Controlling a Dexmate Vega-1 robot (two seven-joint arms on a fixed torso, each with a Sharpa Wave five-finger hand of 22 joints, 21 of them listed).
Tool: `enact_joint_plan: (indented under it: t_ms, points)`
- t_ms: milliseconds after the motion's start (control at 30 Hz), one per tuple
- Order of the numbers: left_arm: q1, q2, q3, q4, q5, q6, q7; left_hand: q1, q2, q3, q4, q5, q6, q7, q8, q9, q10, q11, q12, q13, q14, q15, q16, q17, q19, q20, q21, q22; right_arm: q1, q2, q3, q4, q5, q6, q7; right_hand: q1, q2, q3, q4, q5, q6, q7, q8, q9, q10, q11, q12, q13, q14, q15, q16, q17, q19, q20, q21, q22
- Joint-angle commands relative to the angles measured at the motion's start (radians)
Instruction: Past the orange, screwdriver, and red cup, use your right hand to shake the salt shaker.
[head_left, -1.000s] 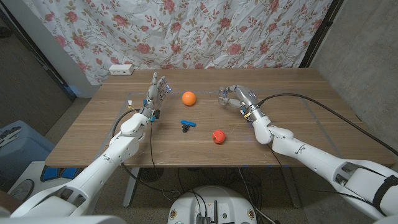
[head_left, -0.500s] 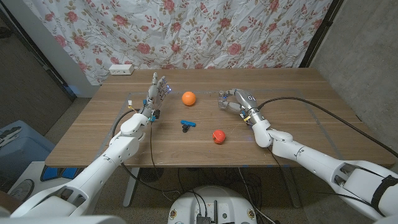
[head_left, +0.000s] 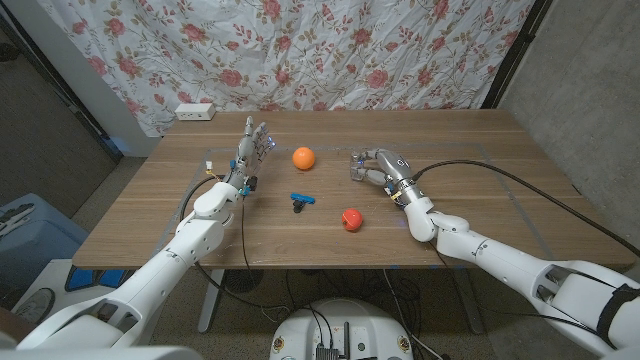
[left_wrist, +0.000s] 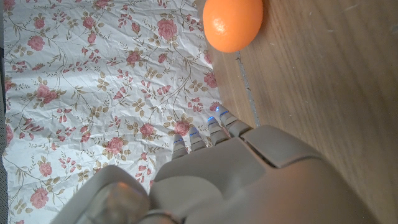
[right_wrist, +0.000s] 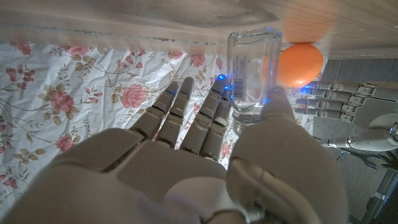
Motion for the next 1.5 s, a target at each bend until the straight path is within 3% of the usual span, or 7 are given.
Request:
enact_joint_plan:
  t_ms: [33,233,533,633,867,1367,1500]
  points:
    - [0.0,0.0,0.0,0.0,0.0,0.0,0.0,0.0,0.101,-0.002,0.006,0.007,0.003,-0.007,0.005,0.006,0.001,-0.008,0.004,0.004,0.0,-0.105,0.005,0.006,0.005,-0.023,0.005,0.005,-0.003,0.007,-0.007,-0.004,0.007,-0.025,0.016,-0.011,0.007,0.003,-0.008,0.004,0.048,-0.055,-0.002,0.003,-0.009,-0.001,-0.003,-0.001,-0.007,-0.135,-0.003,0.002,-0.003,0.006,-0.003,0.003]
    - [0.0,0.0,0.0,0.0,0.0,0.0,0.0,0.0,0.101,-0.002,0.006,0.007,0.002,-0.007,0.004,0.006,0.0,-0.007,0.004,0.004,0.0,-0.105,0.005,0.006,0.004,-0.024,0.005,0.005,-0.007,0.004,-0.006,-0.015,0.014,-0.039,0.029,-0.008,-0.002,0.002,-0.015,0.004,0.035,-0.053,-0.011,0.003,-0.017,-0.001,-0.005,-0.002,-0.012,-0.135,-0.004,0.003,-0.002,0.011,-0.002,0.002]
    - [0.0,0.0,0.0,0.0,0.0,0.0,0.0,0.0,0.101,-0.002,0.006,0.007,0.003,-0.007,0.005,0.006,0.0,-0.007,0.004,0.004,0.0,-0.105,0.005,0.006,0.004,-0.023,0.004,0.005,-0.021,-0.009,0.008,-0.063,0.041,-0.075,0.093,-0.022,-0.042,-0.008,-0.026,0.005,-0.04,-0.038,-0.054,0.005,-0.108,0.004,-0.02,-0.005,-0.064,-0.115,-0.028,0.005,-0.03,0.043,-0.009,0.001]
    - [0.0,0.0,0.0,0.0,0.0,0.0,0.0,0.0,0.101,-0.002,0.006,0.007,0.003,-0.008,0.005,0.006,0.0,-0.008,0.004,0.004,0.0,-0.105,0.005,0.006,0.004,-0.024,0.005,0.005,-0.024,-0.008,0.012,-0.071,0.045,-0.087,0.099,-0.025,-0.052,-0.009,-0.027,0.007,-0.075,-0.023,-0.071,0.008,-0.154,0.032,-0.025,-0.005,-0.086,-0.099,-0.039,0.004,-0.042,0.053,-0.011,0.001]
    - [0.0,0.0,0.0,0.001,0.0,-0.001,0.0,0.0,0.101,-0.002,0.006,0.007,0.003,-0.007,0.005,0.006,-0.002,-0.01,0.003,0.004,0.0,-0.106,0.005,0.006,0.004,-0.024,0.004,0.005,-0.019,-0.014,0.014,-0.072,0.057,-0.069,0.127,-0.034,-0.068,-0.014,-0.026,0.008,-0.127,-0.008,-0.093,0.01,-0.195,0.046,-0.023,-0.003,-0.121,-0.089,-0.056,0.003,-0.077,0.069,-0.018,0.0]
    - [-0.001,0.0,0.0,0.001,0.0,-0.001,0.0,0.0,0.101,-0.002,0.006,0.007,0.002,-0.006,0.004,0.006,-0.002,-0.006,0.003,0.004,0.0,-0.106,0.005,0.006,0.004,-0.024,0.005,0.005,-0.011,-0.032,0.028,-0.088,0.084,-0.032,0.198,-0.104,-0.108,-0.038,-0.009,0.016,-0.266,0.025,-0.155,0.012,-0.351,0.112,-0.029,0.0,-0.211,-0.019,-0.104,0.0,-0.152,0.102,-0.022,-0.001]
    - [0.0,0.0,0.0,0.001,0.0,-0.001,0.0,0.0,0.101,-0.002,0.006,0.007,0.002,-0.007,0.004,0.006,-0.001,-0.008,0.004,0.004,0.0,-0.105,0.005,0.006,0.004,-0.024,0.005,0.005,-0.007,-0.042,0.031,-0.097,0.094,-0.023,0.237,-0.126,-0.116,-0.043,-0.006,0.021,-0.319,0.038,-0.181,0.012,-0.42,0.134,-0.032,-0.001,-0.249,0.007,-0.123,0.0,-0.179,0.107,-0.023,-0.002]
